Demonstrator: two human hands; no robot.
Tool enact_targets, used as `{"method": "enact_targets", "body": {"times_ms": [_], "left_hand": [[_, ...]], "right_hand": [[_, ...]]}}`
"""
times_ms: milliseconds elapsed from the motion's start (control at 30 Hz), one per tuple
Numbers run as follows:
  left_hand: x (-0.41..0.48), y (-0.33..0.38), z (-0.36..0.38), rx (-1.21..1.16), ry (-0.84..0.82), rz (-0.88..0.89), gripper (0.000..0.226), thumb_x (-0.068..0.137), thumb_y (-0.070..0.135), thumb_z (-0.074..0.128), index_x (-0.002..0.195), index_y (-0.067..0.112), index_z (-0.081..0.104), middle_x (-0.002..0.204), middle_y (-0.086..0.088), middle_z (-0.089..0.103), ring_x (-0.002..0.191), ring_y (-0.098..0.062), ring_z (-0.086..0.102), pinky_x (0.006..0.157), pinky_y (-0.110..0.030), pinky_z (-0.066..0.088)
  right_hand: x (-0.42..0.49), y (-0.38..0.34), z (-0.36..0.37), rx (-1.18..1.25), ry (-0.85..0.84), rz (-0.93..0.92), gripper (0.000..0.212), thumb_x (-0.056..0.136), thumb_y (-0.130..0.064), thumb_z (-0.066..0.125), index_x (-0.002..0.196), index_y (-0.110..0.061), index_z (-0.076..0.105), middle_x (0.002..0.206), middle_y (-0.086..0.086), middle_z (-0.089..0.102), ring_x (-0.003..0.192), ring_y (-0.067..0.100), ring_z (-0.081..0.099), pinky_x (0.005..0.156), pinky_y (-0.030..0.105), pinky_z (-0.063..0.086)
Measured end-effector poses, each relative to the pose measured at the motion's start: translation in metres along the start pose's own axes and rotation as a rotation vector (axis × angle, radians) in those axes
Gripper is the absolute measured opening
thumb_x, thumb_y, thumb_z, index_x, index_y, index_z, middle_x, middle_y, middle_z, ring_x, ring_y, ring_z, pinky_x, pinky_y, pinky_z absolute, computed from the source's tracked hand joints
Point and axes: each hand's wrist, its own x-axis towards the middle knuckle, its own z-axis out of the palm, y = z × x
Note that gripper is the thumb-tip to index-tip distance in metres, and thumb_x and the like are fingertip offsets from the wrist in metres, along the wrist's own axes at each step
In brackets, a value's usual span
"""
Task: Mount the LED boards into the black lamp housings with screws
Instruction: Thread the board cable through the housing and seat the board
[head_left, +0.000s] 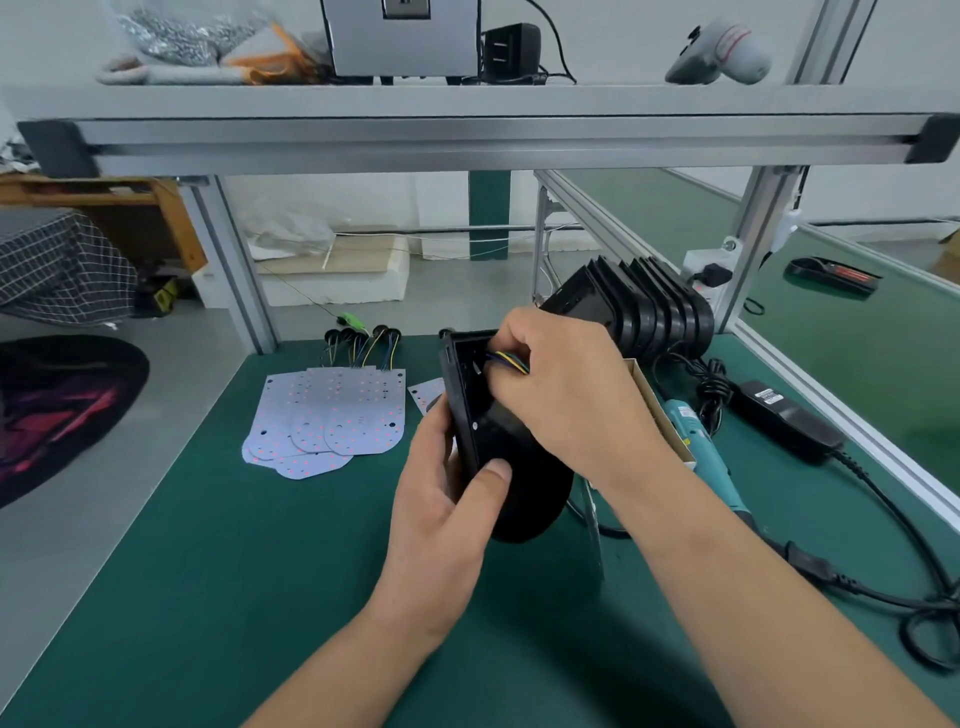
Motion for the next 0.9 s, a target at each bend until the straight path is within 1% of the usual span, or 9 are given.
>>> {"method": "enact_targets", "body": {"times_ms": [67,200,300,400,500,633,733,833,900], "left_hand": [[0.000,-0.001,0.000,0.014,-0.027,0.012,0.059,0.098,-0.002,0.053,0.148,0.029,0.053,0.136,-0.003,0.069,0.127,-0.019,0.064,0.103,-0.025,0.051],[-0.002,-0.006,0.001,0.045,-0.046,0.020,0.062,0.100,0.004,0.056,0.155,0.030,0.046,0.142,-0.005,0.066,0.134,-0.027,0.060,0.109,-0.034,0.050],[-0.003,-0.009,0.001,0.069,-0.043,0.030,0.063,0.099,0.013,0.058,0.157,0.033,0.044,0.144,-0.005,0.064,0.136,-0.030,0.059,0.111,-0.036,0.049],[-0.004,-0.009,0.002,0.085,-0.046,0.039,0.067,0.098,0.014,0.060,0.159,0.033,0.041,0.142,-0.004,0.066,0.134,-0.031,0.060,0.109,-0.032,0.049],[-0.001,-0.010,0.002,0.104,-0.055,0.039,0.069,0.095,0.014,0.061,0.159,0.031,0.041,0.136,-0.006,0.068,0.127,-0.033,0.063,0.106,-0.037,0.050],[-0.001,-0.009,0.000,0.091,-0.047,0.027,0.068,0.095,0.018,0.062,0.158,0.035,0.043,0.134,-0.006,0.069,0.126,-0.032,0.064,0.106,-0.043,0.052],[-0.001,-0.008,-0.002,0.104,-0.049,0.045,0.065,0.096,0.018,0.061,0.155,0.039,0.045,0.136,-0.002,0.069,0.128,-0.029,0.064,0.106,-0.034,0.053],[0.000,-0.009,-0.001,0.124,-0.050,0.042,0.066,0.096,0.017,0.059,0.157,0.036,0.043,0.135,-0.001,0.069,0.128,-0.029,0.063,0.105,-0.029,0.052],[0.000,-0.010,-0.001,0.135,-0.048,0.050,0.068,0.096,0.016,0.059,0.159,0.034,0.041,0.137,-0.001,0.068,0.130,-0.029,0.062,0.105,-0.029,0.051]], "right_hand": [[-0.001,0.000,-0.005,-0.018,-0.027,0.004,0.005,0.092,-0.028,0.070,0.089,-0.025,0.069,0.073,-0.006,0.068,0.070,0.014,0.060,0.060,0.029,0.045],[-0.002,0.001,-0.010,-0.009,-0.068,-0.007,0.005,0.092,-0.026,0.069,0.087,-0.022,0.069,0.074,-0.002,0.068,0.071,0.019,0.062,0.065,0.037,0.051],[-0.003,0.002,-0.012,-0.020,-0.062,-0.017,0.006,0.089,-0.024,0.070,0.085,-0.022,0.066,0.070,-0.002,0.066,0.068,0.020,0.059,0.061,0.036,0.049],[-0.004,0.002,-0.011,-0.072,-0.039,-0.040,0.008,0.088,-0.026,0.070,0.084,-0.021,0.064,0.069,-0.003,0.063,0.069,0.021,0.058,0.060,0.036,0.048],[-0.002,0.005,-0.009,-0.047,0.003,-0.047,0.011,0.091,-0.026,0.071,0.082,-0.020,0.066,0.070,-0.005,0.065,0.070,0.020,0.061,0.065,0.039,0.051],[-0.001,0.011,-0.012,0.092,-0.090,-0.003,0.004,0.095,-0.026,0.073,0.097,-0.026,0.077,0.082,-0.013,0.073,0.079,0.004,0.066,0.070,0.021,0.050],[-0.002,0.014,-0.012,0.119,-0.061,0.012,0.009,0.095,-0.023,0.073,0.100,-0.029,0.078,0.084,-0.016,0.074,0.082,0.001,0.067,0.070,0.015,0.049],[-0.005,0.010,-0.008,0.083,0.030,0.018,0.002,0.094,-0.028,0.074,0.095,-0.026,0.075,0.081,-0.014,0.072,0.079,0.006,0.066,0.069,0.024,0.051],[-0.007,0.007,-0.005,0.039,0.059,0.000,0.007,0.094,-0.030,0.075,0.095,-0.024,0.073,0.081,-0.010,0.072,0.078,0.013,0.066,0.072,0.036,0.055]]}}
